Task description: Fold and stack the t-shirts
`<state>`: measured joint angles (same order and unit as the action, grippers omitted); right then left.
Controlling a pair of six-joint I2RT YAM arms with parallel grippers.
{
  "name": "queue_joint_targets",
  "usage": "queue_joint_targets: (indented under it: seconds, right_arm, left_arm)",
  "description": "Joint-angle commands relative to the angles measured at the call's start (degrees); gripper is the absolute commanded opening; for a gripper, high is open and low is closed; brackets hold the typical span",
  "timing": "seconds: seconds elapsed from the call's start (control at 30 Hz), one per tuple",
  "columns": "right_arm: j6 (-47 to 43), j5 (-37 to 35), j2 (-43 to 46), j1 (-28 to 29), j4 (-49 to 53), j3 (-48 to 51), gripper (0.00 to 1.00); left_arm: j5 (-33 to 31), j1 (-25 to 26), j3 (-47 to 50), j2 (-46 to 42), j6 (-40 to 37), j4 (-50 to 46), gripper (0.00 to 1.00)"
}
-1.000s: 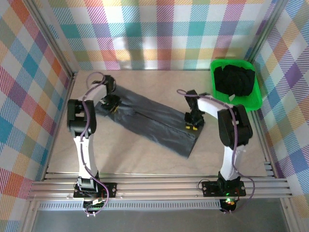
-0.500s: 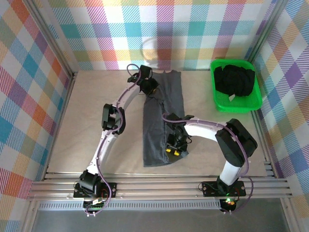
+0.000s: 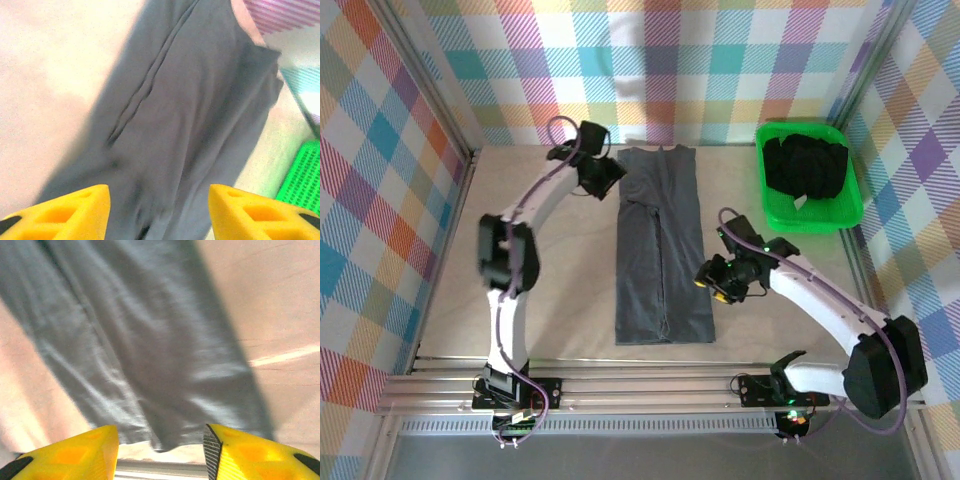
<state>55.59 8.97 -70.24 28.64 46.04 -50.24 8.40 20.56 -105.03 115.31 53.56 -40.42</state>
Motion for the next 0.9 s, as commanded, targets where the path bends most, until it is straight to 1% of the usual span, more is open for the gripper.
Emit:
queue_joint_targets:
  seconds: [0.0, 0.07, 0.13, 0.2, 0.27, 0.33, 0.4, 0.47, 0.57, 0.6, 0.7, 0.77, 0.83, 0.87]
  right_arm:
    - [-8.2, 1.3, 0.1, -1.3, 5.4, 2.6, 0.50]
    - [-10.0, 4.0, -1.1, -1.4, 5.3, 3.9, 0.50]
    - [-11.1, 7.0, -2.9, -1.3, 4.1, 6.0, 0.50]
    - [-11.7, 8.5, -4.5, -1.2, 2.6, 7.9, 0.50]
    - [-12.3, 10.3, -6.2, -1.2, 0.6, 9.4, 0.51]
    - [-12.9, 11.0, -8.6, -0.8, -1.0, 10.1, 0.51]
    - [-13.4, 11.4, -10.3, -0.6, -2.4, 10.6, 0.50]
    - [-13.5, 12.3, -11.8, -0.5, -4.2, 11.2, 0.50]
    - [-13.2, 13.2, -13.8, -0.2, -5.3, 11.5, 0.49]
    - [-13.0, 13.4, -14.3, 0.0, -5.9, 11.7, 0.48]
    - [-11.6, 14.4, -15.6, 0.1, -8.7, 12.2, 0.43]
    - [-10.6, 14.7, -16.3, 0.2, -9.9, 12.3, 0.35]
    - [-9.8, 13.7, -15.8, 0.2, -9.8, 12.2, 0.17]
    - [-9.6, 13.0, -15.1, 0.2, -9.3, 12.3, 0.10]
  left_arm:
    - [4.3, 1.9, 20.5, -11.3, -0.9, -3.2, 0.49]
    - [9.9, 4.1, 33.5, -17.3, -2.5, -2.1, 0.47]
    - [16.3, 7.8, 46.6, -23.1, -3.0, 1.2, 0.46]
    - [18.9, 12.7, 54.8, -27.2, -1.2, 5.0, 0.47]
    - [19.5, 17.4, 59.6, -29.7, 2.1, 8.3, 0.50]
    - [18.2, 21.1, 62.3, -30.7, 5.1, 11.1, 0.52]
    - [17.0, 23.0, 63.5, -30.3, 7.2, 13.8, 0.52]
    - [16.3, 23.7, 64.1, -28.7, 8.3, 16.0, 0.51]
    - [15.9, 24.5, 63.2, -25.2, 7.9, 17.1, 0.43]
    - [15.8, 24.7, 62.7, -24.2, 7.4, 16.8, 0.38]
    - [15.1, 24.9, 62.2, -22.5, 6.1, 15.1, 0.20]
    - [14.6, 24.9, 62.4, -22.7, 5.4, 13.8, 0.13]
    - [13.9, 25.0, 62.8, -24.0, 4.9, 12.2, 0.05]
    - [13.8, 24.9, 63.3, -24.7, 4.8, 11.9, 0.02]
